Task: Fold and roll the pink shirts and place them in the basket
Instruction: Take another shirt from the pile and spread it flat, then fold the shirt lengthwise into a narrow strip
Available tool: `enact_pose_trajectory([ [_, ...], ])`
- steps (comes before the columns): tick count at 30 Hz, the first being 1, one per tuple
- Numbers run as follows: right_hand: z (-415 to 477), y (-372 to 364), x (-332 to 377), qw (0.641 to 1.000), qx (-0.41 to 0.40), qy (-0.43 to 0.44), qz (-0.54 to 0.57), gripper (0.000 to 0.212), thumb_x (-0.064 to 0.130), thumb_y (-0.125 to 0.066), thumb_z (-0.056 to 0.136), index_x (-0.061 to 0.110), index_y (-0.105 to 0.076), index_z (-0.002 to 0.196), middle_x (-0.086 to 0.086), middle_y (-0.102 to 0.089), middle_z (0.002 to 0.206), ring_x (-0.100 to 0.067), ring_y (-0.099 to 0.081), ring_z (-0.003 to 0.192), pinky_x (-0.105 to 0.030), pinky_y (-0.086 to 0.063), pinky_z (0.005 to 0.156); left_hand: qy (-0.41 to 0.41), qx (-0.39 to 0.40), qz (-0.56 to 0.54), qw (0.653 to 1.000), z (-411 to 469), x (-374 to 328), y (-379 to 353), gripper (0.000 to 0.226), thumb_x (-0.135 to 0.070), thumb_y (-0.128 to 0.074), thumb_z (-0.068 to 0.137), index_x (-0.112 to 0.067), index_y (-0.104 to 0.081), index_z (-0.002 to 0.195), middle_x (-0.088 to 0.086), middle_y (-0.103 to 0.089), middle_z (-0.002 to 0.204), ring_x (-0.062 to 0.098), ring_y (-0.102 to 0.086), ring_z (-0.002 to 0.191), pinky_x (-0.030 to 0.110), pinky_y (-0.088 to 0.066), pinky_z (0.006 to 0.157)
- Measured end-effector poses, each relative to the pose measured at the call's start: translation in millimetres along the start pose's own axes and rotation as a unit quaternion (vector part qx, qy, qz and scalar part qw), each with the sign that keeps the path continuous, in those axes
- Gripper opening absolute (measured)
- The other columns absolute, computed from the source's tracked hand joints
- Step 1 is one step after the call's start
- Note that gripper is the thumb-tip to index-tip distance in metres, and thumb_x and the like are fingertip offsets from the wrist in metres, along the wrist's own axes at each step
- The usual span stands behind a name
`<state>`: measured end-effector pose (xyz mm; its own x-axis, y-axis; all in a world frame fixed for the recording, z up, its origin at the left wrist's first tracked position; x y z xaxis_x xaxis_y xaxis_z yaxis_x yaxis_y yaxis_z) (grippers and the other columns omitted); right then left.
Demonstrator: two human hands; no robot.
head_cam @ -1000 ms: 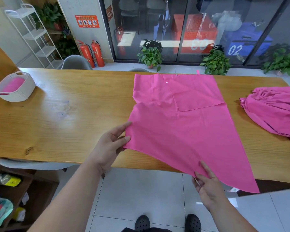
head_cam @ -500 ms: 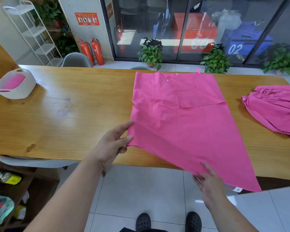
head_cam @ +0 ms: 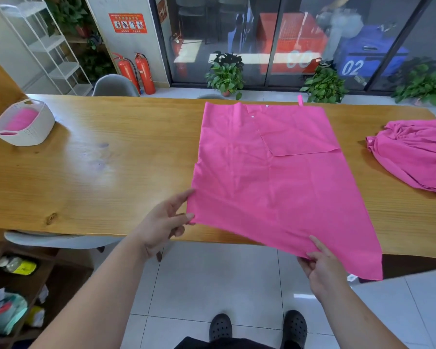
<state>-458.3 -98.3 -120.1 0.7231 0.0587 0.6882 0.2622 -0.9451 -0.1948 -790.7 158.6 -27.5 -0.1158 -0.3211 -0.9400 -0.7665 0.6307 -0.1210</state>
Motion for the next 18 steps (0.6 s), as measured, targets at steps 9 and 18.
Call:
enact_pose_trajectory([
  [9, -1, 9, -23, 0.992, 0.013, -0.045, -0.115, 0.055, -0.017, -0.044, 0.097, 0.015, -0.072, 0.132, -0.019, -0.069, 0.123, -0.031, -0.069, 0.095, -0.044, -0.058, 0.093, 0.13, -0.053, 0.106, 0.984, -29, 89, 47, 0.068, -0.001, -0.073, 0.09, -0.044, -0.062, 0.141, -0.012, -0.067, 0.14, 0.017, -0.073, 0.083, 0.036, -0.034, 0.067],
  [18, -13, 39, -41, 0.968, 0.019, -0.062, -0.244, 0.045, -0.009, -0.048, 0.104, 0.02, -0.078, 0.119, -0.016, -0.074, 0.111, -0.031, -0.076, 0.1, -0.05, -0.061, 0.098, 0.149, -0.169, 0.178, 0.958, -55, 135, 46, 0.053, 0.012, -0.06, 0.096, -0.032, -0.075, 0.121, -0.005, -0.074, 0.124, 0.009, -0.074, 0.077, 0.026, -0.046, 0.061],
])
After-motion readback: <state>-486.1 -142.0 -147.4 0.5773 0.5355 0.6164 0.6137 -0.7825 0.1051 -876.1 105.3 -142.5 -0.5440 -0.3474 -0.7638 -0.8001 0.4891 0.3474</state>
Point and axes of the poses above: each hand's wrist, its own z-axis towards the middle knuckle, its own y-axis out of the back of the hand, x = y × z, the point moved 4 cm from there along z, towards the middle knuckle
